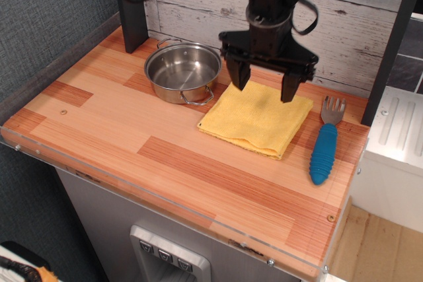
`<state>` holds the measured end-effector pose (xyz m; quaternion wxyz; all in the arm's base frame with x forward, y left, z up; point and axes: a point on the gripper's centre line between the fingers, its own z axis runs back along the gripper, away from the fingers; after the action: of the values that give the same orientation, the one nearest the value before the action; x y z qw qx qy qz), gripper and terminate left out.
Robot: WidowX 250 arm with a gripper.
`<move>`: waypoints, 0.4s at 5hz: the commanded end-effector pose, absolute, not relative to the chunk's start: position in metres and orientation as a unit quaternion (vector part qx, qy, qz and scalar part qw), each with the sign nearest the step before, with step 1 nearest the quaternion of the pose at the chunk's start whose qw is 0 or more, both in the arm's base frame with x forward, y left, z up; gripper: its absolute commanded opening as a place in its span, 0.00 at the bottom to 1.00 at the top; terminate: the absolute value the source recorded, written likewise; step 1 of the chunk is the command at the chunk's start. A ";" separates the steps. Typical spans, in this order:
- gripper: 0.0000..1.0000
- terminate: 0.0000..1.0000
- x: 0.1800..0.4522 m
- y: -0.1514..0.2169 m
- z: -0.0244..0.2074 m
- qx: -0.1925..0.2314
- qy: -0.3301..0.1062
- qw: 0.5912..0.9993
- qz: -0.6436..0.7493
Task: Slide the yellow rag between the pan and blue fork.
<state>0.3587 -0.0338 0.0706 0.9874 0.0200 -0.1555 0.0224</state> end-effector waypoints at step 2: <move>1.00 0.00 0.323 -0.023 0.119 0.026 -0.107 0.993 0.048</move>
<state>0.3204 -0.0237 0.1026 0.9951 0.0291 -0.0817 0.0470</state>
